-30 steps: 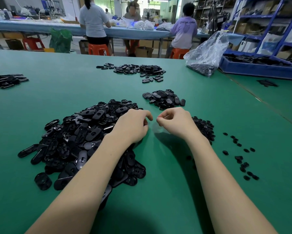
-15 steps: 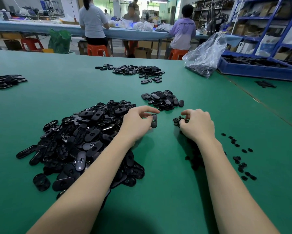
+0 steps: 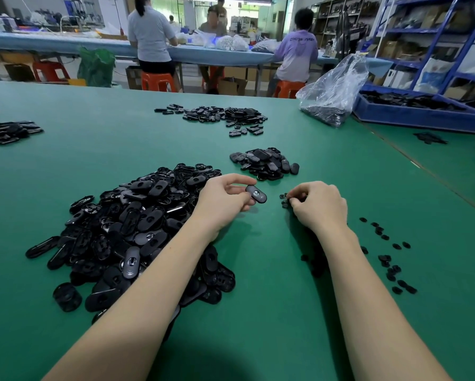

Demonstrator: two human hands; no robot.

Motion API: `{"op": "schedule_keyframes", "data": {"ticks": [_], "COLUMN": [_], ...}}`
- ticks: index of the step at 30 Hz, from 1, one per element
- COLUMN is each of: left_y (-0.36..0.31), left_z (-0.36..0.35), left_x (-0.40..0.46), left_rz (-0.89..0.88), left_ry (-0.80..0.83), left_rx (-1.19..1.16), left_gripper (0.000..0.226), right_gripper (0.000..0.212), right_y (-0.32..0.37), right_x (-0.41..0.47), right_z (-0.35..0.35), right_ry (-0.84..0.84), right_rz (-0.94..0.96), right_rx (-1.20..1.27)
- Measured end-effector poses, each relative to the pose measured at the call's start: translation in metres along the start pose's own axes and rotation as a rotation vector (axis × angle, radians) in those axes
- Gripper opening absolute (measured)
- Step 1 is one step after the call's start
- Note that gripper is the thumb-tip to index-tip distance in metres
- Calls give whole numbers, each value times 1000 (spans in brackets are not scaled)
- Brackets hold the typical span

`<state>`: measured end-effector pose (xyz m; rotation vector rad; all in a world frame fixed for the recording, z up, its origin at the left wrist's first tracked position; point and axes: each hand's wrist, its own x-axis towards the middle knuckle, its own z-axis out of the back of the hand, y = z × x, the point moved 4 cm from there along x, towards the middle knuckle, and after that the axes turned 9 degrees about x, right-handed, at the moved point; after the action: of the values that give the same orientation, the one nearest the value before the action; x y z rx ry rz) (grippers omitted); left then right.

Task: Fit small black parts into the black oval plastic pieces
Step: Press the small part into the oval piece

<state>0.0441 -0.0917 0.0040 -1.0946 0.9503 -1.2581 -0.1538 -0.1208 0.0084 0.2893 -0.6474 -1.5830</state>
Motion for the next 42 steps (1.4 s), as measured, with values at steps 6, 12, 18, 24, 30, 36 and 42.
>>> {"op": "schedule_keyframes", "data": {"ticks": [6,12,18,24,30,36,42], "left_y": [0,1,2,1,-5,-3,-2], "left_z": [1,5,8,9,2,2,4], "left_x": [-1,1,4,4,2,3,3], "left_rz": [3,14,48,59,39,24,-45], "left_ry": [-11,-70,-130,-105,-27,-50,-92], "left_rx": [8,30,6,-136,-290,-253,-129], "left_gripper": [29,23,16,20,31,23,16], "right_gripper": [14,10,13,10,8,6,4], "right_y": [3,22,29,29,32,30,31], "right_x": [-1,-2,-7,-6,-9,-7,-6], "right_z": [1,1,-1,-4,-11,-11,-11], "right_ry": [-21,183,312,358,408,389,346], "right_rz": [19,8,-48,-38,-64,-142,-140], "right_rx": [98,792,929,969,949,930,861]}}
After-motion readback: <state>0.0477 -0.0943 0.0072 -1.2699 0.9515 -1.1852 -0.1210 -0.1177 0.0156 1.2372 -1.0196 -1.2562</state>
